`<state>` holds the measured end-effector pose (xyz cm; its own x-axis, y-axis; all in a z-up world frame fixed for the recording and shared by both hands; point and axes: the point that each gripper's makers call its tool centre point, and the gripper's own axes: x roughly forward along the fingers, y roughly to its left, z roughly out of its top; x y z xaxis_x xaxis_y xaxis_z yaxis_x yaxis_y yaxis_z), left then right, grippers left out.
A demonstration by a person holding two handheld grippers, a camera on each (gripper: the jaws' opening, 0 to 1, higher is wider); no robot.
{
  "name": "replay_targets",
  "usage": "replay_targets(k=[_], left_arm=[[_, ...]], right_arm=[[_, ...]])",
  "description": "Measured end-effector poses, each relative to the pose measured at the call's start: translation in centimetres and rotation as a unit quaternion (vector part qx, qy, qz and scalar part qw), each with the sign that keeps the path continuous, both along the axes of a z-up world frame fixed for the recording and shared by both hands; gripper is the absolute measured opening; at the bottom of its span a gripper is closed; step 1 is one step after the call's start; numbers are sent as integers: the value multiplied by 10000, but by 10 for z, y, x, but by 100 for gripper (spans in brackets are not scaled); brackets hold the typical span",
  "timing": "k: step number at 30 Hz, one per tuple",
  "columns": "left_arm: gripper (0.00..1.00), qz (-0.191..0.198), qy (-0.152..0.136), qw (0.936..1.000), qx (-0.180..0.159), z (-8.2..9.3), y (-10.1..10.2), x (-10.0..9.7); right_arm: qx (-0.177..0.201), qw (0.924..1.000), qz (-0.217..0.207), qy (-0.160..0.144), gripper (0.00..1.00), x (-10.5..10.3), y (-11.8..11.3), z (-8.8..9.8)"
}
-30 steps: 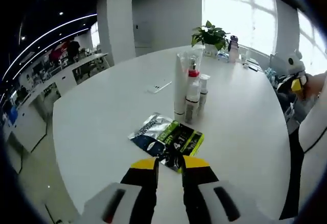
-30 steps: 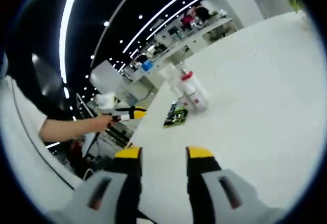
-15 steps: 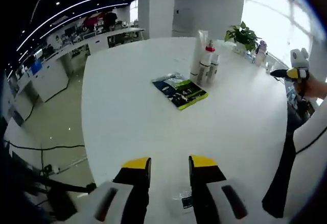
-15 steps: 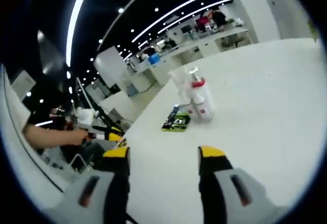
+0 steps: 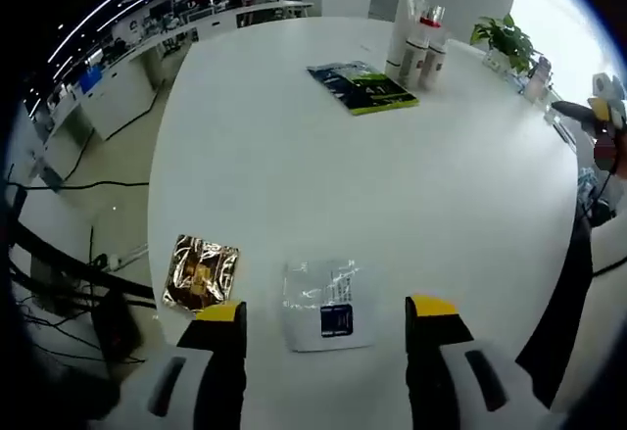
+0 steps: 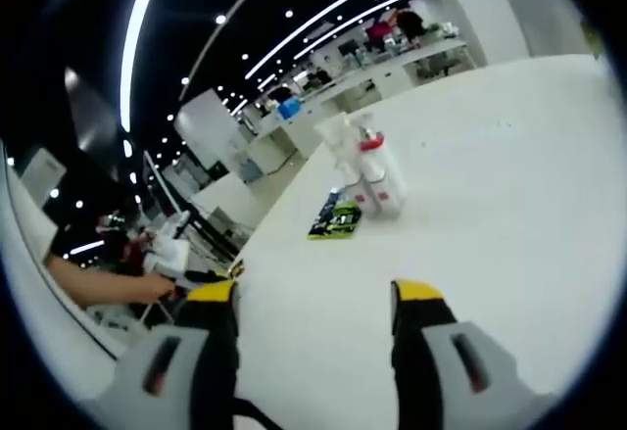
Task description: Arrange the skincare products in the storage area until every visible bottle or jar stands upright without overlapping.
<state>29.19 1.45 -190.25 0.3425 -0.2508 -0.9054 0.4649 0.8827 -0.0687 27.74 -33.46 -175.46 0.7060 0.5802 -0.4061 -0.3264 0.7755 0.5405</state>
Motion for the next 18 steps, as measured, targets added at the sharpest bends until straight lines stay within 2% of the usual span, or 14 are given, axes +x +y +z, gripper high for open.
replay_targets(k=[4, 5, 8, 9, 12, 14, 16, 18], left_arm=[[62, -75, 153, 9998, 103, -7, -1, -3], [61, -114, 39, 9998, 181, -5, 0, 0], [58, -66, 39, 9998, 180, -5, -1, 2], [57, -119, 16, 9995, 281, -5, 0, 2], [55, -112, -35, 9997, 231, -6, -1, 2], [50, -167, -98, 9996, 192, -5, -4, -1], [41, -218, -108, 9995, 188, -4, -8, -3], [41, -199, -119, 9994, 239, -5, -8, -3]], right_arm=[[51, 9999, -104, 4, 60, -1, -6, 1], [81, 9999, -124, 7, 60, -2, -7, 1], [109, 9998, -170, 25, 60, -3, -8, 0], [108, 9998, -171, 26, 60, -3, -9, 0], [109, 9998, -169, 43, 59, -4, -9, -1], [128, 9998, -166, 56, 59, -4, -8, -2], [134, 9998, -156, 66, 59, -4, -7, -3], [144, 9998, -132, 73, 58, -4, -5, -3]])
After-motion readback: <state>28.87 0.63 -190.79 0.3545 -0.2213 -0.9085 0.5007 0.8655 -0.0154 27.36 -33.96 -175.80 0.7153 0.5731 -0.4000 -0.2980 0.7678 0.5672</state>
